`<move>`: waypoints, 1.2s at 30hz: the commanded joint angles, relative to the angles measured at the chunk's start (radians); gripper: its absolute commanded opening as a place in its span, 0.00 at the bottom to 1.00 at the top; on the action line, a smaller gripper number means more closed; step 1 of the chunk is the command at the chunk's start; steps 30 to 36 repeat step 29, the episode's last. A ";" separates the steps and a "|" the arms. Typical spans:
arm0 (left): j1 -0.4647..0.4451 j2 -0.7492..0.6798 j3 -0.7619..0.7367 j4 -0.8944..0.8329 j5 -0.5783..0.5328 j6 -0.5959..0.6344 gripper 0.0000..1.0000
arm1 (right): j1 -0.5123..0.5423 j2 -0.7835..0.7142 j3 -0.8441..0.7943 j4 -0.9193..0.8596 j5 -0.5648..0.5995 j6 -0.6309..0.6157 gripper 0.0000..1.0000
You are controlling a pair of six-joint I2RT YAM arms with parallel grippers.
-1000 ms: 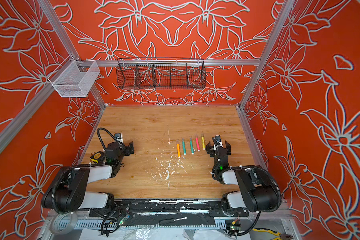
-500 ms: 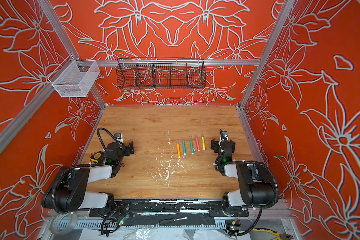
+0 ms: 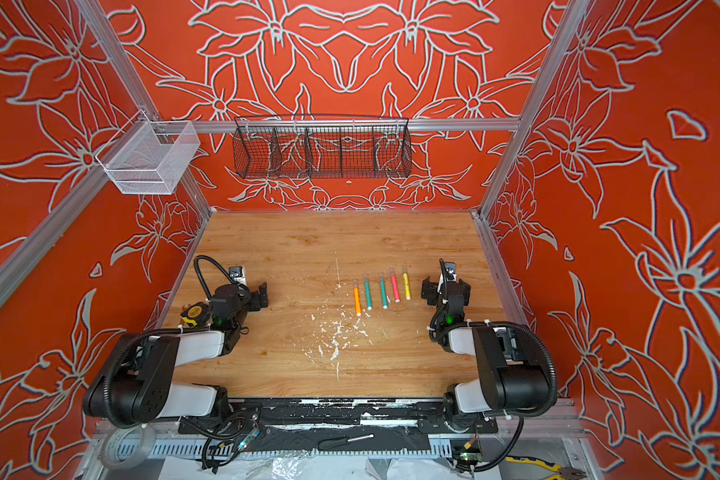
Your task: Insert the pens into the pen caps
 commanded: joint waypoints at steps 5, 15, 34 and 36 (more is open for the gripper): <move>0.008 -0.002 0.011 0.017 0.008 -0.005 0.96 | -0.001 -0.006 -0.005 0.009 -0.010 0.008 0.97; 0.007 0.000 0.010 0.017 0.008 -0.005 0.96 | 0.001 -0.005 -0.003 0.009 -0.012 0.005 0.97; 0.031 -0.001 0.022 -0.006 0.058 -0.011 0.96 | 0.010 -0.002 0.000 0.006 0.000 -0.002 0.97; 0.031 -0.001 0.022 -0.006 0.058 -0.011 0.96 | 0.010 -0.002 0.000 0.006 0.000 -0.002 0.97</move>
